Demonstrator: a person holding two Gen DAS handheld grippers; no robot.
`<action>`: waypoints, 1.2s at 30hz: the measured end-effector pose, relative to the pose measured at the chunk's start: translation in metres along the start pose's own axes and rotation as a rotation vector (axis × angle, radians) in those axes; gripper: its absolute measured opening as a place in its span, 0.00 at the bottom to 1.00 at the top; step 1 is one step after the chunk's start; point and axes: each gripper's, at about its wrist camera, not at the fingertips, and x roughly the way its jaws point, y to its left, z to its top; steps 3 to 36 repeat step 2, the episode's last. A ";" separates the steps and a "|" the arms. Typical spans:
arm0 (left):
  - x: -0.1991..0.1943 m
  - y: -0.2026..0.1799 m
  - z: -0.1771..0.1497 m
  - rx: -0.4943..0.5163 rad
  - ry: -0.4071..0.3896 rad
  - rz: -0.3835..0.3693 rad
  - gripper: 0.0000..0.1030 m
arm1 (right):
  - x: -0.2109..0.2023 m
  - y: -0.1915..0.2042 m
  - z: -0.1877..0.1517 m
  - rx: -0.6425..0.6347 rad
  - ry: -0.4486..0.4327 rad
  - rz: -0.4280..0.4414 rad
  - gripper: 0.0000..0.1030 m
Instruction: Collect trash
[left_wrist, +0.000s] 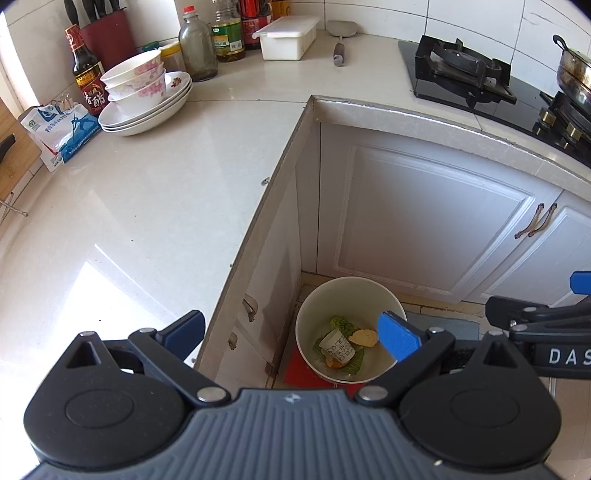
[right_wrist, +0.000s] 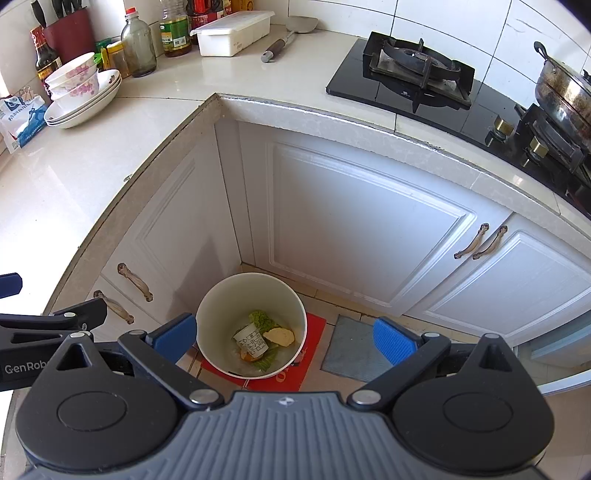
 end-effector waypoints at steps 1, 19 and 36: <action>0.000 0.000 0.000 0.000 0.000 -0.001 0.97 | 0.000 0.000 0.000 0.000 0.000 0.000 1.00; 0.000 0.000 0.000 0.000 0.000 -0.002 0.97 | 0.000 0.000 0.000 0.000 0.001 0.001 1.00; 0.000 0.000 0.000 0.000 0.000 -0.002 0.97 | 0.000 0.000 0.000 0.000 0.001 0.001 1.00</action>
